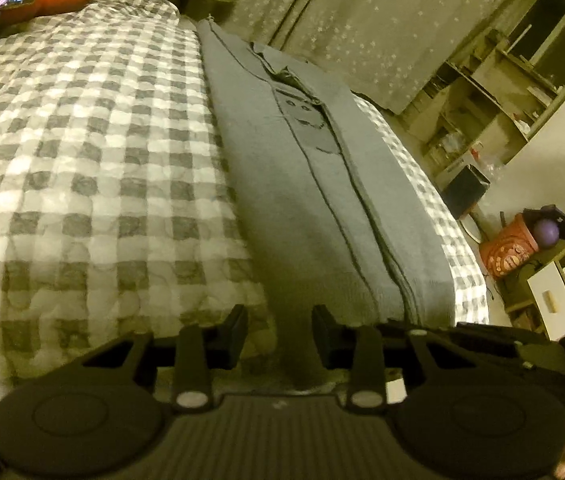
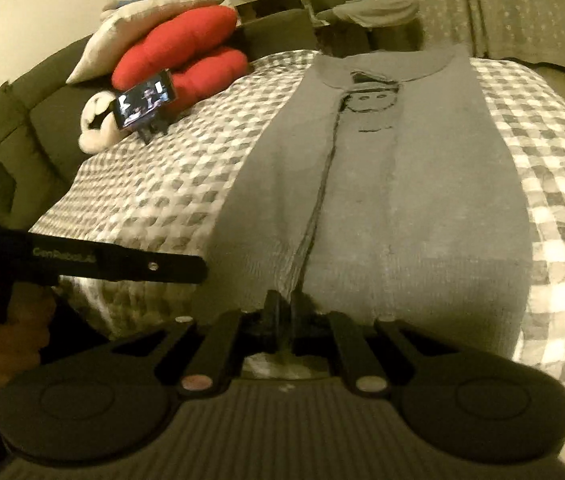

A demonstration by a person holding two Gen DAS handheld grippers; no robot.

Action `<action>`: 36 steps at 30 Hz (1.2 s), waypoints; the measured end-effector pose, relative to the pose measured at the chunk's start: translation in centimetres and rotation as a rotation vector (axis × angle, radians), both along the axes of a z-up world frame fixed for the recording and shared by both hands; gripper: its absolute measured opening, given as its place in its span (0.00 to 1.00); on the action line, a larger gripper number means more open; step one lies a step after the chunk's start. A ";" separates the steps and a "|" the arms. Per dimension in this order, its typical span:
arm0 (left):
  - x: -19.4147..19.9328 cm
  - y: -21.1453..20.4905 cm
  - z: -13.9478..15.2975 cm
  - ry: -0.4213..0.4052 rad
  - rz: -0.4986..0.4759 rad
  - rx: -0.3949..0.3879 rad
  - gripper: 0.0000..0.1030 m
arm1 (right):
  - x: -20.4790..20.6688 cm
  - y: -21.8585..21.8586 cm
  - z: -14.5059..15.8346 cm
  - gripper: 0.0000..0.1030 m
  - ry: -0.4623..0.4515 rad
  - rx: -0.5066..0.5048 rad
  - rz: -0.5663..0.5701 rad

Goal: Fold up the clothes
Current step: 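Move both grippers down to the hem end of the sweater strip, then close both grippers on the sweater's hem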

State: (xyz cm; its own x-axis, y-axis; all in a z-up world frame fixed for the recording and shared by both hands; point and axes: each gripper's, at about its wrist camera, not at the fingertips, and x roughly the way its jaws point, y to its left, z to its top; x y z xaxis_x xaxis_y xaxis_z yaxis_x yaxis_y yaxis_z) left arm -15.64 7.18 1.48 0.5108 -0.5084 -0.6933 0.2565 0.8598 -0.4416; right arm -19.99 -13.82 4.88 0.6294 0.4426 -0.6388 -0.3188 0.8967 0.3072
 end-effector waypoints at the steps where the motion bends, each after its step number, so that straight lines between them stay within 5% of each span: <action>1: 0.0 -0.1 0.0 0.000 0.001 -0.002 0.35 | 0.0 0.3 -0.3 0.06 0.001 -0.019 0.002; 7: -0.2 -0.7 -0.3 -0.022 0.009 0.014 0.35 | -1.1 -2.2 0.5 0.16 -0.023 0.003 -0.016; 11: -0.4 -1.0 -0.2 -0.042 -0.002 0.037 0.34 | -1.9 -7.3 1.4 0.27 -0.044 0.022 -0.166; 14: -0.3 -1.4 -0.3 -0.055 -0.011 0.060 0.28 | -1.9 -11.8 1.0 0.29 0.006 0.133 -0.280; 16: -0.3 -1.7 -0.3 -0.060 -0.019 0.066 0.23 | -1.4 -12.9 0.4 0.30 0.057 0.220 -0.258; 21: -0.2 -1.8 -0.2 -0.051 -0.029 0.052 0.20 | -0.9 -12.4 -0.7 0.31 0.082 0.111 -0.281; 24: 0.1 -1.9 -0.6 -0.034 -0.058 0.009 0.33 | -0.6 -11.7 -1.0 0.37 0.093 0.100 -0.242; 27: 0.1 -2.6 -0.5 -0.047 -0.064 0.061 0.23 | -0.4 -11.1 -1.1 0.31 0.095 0.088 -0.213; 28: 0.1 -2.9 -0.4 -0.053 -0.064 0.083 0.17 | -0.3 -11.0 -1.0 0.07 0.086 0.086 -0.214; 36: -0.5 -3.2 2.1 -0.050 -0.048 0.125 0.06 | -1.9 -11.7 1.8 0.07 -0.023 0.213 -0.231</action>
State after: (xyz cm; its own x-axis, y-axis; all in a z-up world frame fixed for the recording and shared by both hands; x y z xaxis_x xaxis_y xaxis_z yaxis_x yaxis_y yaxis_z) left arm -16.13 3.94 3.61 0.5234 -0.4445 -0.7270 0.3173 0.8935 -0.3178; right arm -21.87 -25.56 6.70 0.7420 0.4089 -0.5312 -0.1234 0.8622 0.4914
